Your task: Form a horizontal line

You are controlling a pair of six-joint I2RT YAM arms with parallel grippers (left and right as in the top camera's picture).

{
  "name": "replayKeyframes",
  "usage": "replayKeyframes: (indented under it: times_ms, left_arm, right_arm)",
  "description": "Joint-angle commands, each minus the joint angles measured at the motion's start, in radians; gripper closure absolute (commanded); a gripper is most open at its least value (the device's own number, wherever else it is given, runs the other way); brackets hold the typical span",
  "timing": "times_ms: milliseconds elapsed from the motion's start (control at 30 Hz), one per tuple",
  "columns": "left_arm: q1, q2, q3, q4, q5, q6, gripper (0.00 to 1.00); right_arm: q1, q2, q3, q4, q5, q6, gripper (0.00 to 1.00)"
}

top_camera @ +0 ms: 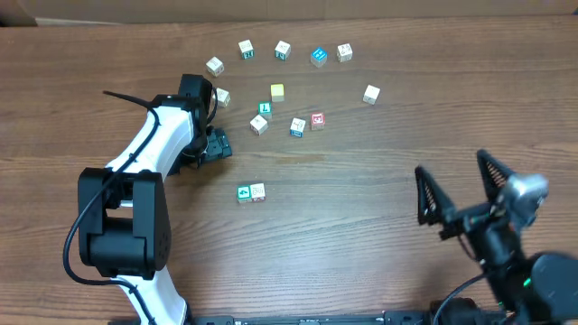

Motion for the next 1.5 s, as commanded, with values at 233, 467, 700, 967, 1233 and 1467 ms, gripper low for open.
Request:
replayKeyframes:
  times_ms: [233, 467, 700, 967, 1233, 1467]
  left_arm:
    - [-0.002, 0.011, -0.004, -0.001, -0.012, -0.003, 0.0]
    - [-0.002, 0.011, -0.004, -0.001, -0.012, -0.003, 0.0]
    - [-0.002, 0.011, -0.004, -0.001, -0.012, -0.003, 0.0]
    - [-0.002, 0.011, -0.004, -0.001, -0.012, -0.003, 0.0]
    - [-0.002, 0.011, -0.004, -0.001, -0.012, -0.003, 0.0]
    - [-0.002, 0.011, -0.004, -0.001, -0.012, -0.003, 0.0]
  right_arm:
    - [0.005, 0.594, 0.787, -0.397, -0.149, -0.011, 0.0]
    - [0.005, 0.882, 1.156, -0.612, -0.171, -0.011, 0.0]
    - [0.005, 1.038, 1.229, -0.702, -0.195, -0.011, 0.0]
    - [0.005, 1.162, 1.229, -0.706, -0.199, -0.009, 0.0]
    - [0.005, 1.242, 1.229, -0.733, -0.296, -0.01, 0.0]
    - [0.005, 1.282, 1.225, -0.735, -0.296, -0.01, 0.0]
